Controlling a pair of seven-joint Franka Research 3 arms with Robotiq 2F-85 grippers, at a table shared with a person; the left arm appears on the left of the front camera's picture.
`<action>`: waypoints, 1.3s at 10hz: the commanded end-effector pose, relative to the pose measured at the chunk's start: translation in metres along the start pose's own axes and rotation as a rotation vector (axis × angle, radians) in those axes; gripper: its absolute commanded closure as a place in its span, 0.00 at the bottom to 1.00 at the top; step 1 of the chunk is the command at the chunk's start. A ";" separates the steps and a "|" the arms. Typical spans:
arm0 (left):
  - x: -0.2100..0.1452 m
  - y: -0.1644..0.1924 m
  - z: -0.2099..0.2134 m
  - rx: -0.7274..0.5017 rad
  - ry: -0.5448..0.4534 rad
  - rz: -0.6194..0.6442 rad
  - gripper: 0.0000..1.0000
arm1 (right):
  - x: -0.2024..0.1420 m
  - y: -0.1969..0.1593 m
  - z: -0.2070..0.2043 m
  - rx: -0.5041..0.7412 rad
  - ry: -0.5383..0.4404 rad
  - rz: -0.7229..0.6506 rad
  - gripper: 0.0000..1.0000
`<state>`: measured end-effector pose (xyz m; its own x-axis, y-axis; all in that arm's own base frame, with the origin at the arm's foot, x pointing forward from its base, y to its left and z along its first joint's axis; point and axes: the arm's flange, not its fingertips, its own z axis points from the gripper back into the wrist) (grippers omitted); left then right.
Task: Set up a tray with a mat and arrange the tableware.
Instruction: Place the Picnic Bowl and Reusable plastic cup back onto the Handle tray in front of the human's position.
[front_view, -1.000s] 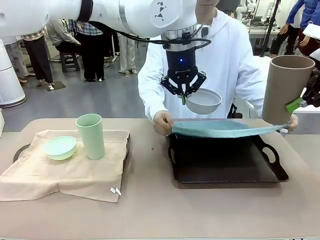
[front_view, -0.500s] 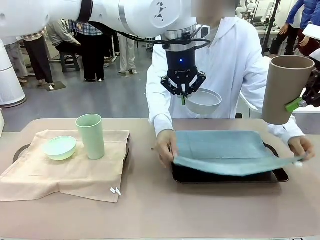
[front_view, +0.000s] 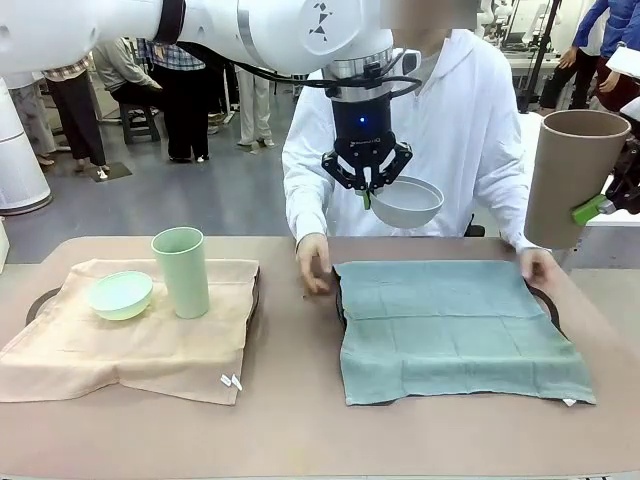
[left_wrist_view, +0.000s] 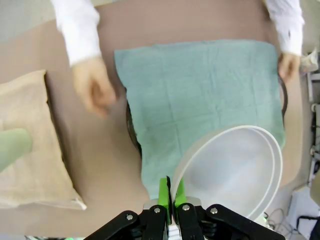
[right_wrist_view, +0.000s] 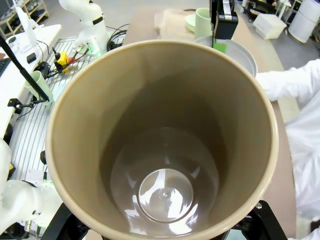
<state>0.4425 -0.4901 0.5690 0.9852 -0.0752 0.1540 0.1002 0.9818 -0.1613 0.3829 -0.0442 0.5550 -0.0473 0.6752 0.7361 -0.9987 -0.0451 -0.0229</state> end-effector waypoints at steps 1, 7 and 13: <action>0.001 0.000 0.001 0.008 -0.010 -0.008 1.00 | 0.000 0.000 -0.001 0.000 0.012 0.007 1.00; 0.001 0.000 0.001 0.008 -0.010 -0.008 1.00 | 0.000 0.000 -0.001 0.000 0.012 0.007 1.00; 0.001 0.000 0.001 0.008 -0.010 -0.008 1.00 | 0.000 0.000 -0.001 0.000 0.012 0.007 1.00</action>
<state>0.4427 -0.4899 0.5691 0.9853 -0.0750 0.1538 0.0999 0.9818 -0.1618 0.3829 -0.0441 0.5550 -0.0474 0.6751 0.7362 -0.9987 -0.0452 -0.0229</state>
